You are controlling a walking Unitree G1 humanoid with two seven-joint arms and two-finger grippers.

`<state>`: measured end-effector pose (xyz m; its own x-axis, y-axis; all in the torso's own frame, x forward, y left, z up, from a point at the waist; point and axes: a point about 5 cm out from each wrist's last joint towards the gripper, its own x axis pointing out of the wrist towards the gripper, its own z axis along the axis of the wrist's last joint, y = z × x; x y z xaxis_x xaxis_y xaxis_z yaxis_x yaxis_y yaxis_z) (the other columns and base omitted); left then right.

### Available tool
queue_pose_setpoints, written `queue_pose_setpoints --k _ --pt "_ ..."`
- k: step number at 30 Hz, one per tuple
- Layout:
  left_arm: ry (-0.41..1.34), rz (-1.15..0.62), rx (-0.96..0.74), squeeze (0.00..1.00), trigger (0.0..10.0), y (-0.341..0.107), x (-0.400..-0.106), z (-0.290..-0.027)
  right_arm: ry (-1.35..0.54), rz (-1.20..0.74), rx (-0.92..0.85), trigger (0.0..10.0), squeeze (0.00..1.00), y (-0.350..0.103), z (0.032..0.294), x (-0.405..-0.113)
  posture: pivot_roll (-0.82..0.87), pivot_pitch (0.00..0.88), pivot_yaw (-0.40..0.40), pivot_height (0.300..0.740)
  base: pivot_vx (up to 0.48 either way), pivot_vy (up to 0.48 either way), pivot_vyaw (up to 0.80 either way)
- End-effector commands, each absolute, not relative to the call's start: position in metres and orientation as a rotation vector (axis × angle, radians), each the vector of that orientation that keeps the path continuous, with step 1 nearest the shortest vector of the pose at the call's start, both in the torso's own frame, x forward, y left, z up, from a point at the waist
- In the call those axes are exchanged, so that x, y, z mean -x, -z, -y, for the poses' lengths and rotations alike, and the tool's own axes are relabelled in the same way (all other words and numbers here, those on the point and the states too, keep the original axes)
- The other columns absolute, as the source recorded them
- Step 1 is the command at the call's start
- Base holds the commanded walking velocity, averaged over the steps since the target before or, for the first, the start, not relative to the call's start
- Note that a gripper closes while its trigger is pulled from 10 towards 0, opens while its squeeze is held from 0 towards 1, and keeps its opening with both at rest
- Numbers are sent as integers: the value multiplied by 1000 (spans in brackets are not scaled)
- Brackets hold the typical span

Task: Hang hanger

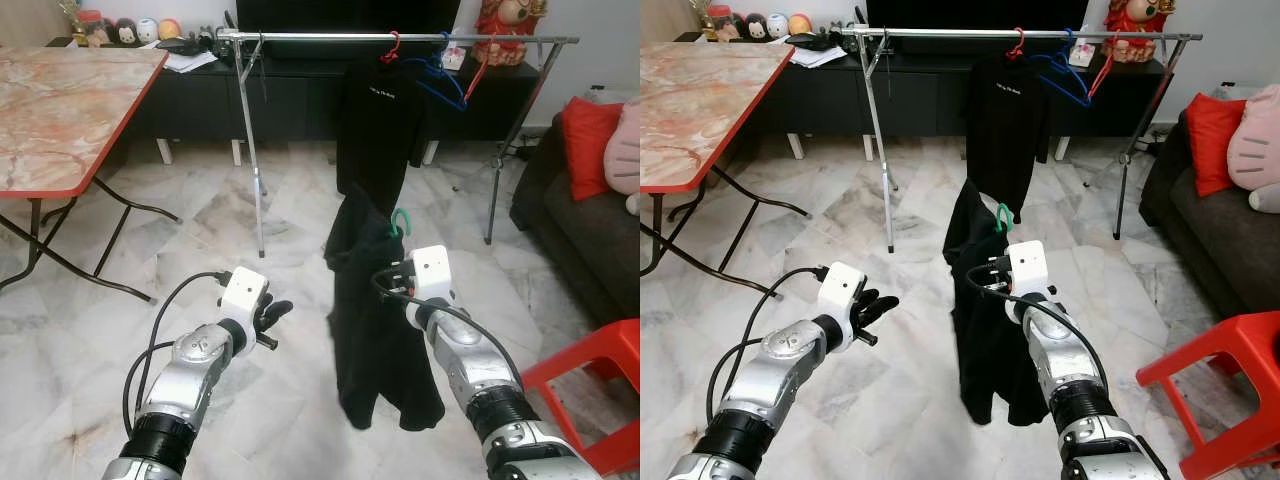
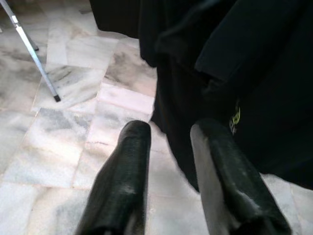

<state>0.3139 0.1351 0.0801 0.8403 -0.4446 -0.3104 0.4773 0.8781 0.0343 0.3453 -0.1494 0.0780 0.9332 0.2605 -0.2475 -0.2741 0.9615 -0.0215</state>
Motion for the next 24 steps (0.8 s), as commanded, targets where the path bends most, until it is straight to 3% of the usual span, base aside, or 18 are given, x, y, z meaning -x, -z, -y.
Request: queue_pose_setpoints --k 1,9,17,18,19,24 --pt "489 -257 -117 1000 10000 -87 -314 -138 -294 -179 81 10000 0 -91 151 -351 -16 0 -60 740 0 0 0" --pt "509 -198 -164 1000 10000 -102 -314 -162 -373 -203 175 10000 0 -88 164 -347 -17 0 -59 740 0 0 0" --pt "674 -185 -230 1000 10000 -106 -302 -163 -743 -235 277 10000 0 -91 181 -329 -22 0 -62 740 0 0 0" --pt "697 -183 -229 133 10000 -107 -300 -161 -772 -235 296 10000 0 -92 182 -328 -22 0 -62 740 0 0 0" --pt "727 -182 -231 0 10000 -109 -298 -159 -796 -240 306 10000 0 -92 183 -326 -19 0 -67 740 0 0 0" --pt "879 -186 -232 0 10000 -121 -289 -154 -914 -255 363 10000 0 -98 193 -321 -19 0 -78 740 0 0 0"
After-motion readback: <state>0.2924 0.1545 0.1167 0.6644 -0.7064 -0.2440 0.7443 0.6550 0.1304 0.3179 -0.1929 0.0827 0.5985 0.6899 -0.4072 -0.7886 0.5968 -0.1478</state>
